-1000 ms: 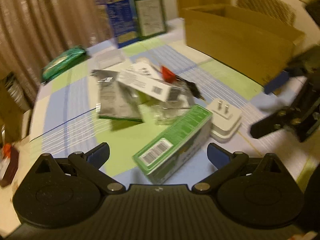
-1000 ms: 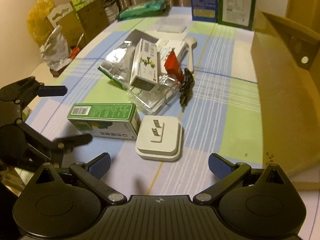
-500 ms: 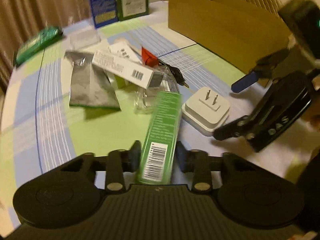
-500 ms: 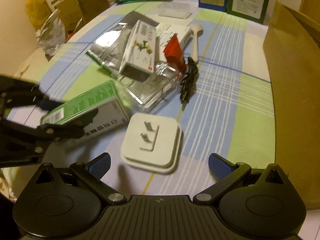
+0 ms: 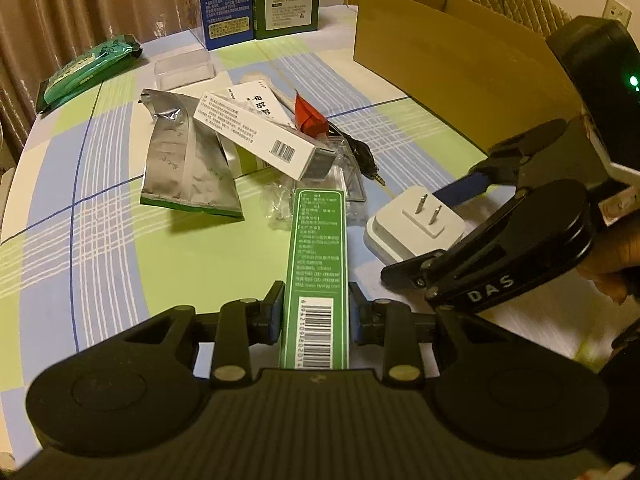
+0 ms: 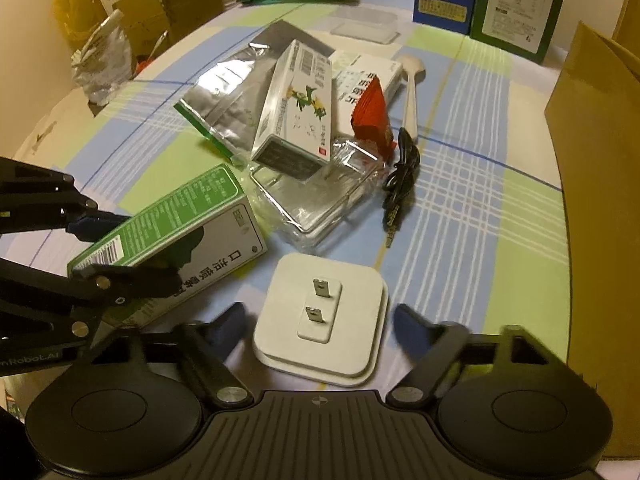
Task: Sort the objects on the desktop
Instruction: 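Grasp the green-and-white medicine box with the left tool while the right tool grasps the white plug adapter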
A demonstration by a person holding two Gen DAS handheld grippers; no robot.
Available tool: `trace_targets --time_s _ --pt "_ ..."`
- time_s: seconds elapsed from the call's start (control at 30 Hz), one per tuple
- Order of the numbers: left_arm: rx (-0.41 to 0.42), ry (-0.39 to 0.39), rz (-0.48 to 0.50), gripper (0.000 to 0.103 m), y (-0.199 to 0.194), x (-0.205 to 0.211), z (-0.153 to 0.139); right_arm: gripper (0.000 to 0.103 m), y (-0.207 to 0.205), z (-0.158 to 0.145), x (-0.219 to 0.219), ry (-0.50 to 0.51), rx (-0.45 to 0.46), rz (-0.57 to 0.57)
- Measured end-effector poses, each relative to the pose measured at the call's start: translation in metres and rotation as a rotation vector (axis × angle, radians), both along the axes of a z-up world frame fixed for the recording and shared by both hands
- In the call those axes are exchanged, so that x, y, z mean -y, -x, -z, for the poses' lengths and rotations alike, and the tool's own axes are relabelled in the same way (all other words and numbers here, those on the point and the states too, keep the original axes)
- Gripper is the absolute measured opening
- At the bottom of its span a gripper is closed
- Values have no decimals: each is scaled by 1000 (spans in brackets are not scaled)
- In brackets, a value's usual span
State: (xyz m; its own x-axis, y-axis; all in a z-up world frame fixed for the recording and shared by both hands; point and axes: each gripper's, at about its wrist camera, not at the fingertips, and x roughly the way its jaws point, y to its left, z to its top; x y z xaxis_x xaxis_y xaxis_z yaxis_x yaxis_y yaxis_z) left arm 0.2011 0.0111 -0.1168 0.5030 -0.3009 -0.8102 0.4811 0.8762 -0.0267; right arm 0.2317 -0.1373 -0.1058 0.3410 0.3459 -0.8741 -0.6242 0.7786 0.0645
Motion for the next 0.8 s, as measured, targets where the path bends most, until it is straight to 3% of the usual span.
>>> trace_targets --time_s 0.13,0.8 --pt "1 -3 -4 26 -4 3 1 64 1 -2 0 25 20 -4" --pt "-57 -47 -14 25 -13 15 2 63 7 -15 25 1 53 58"
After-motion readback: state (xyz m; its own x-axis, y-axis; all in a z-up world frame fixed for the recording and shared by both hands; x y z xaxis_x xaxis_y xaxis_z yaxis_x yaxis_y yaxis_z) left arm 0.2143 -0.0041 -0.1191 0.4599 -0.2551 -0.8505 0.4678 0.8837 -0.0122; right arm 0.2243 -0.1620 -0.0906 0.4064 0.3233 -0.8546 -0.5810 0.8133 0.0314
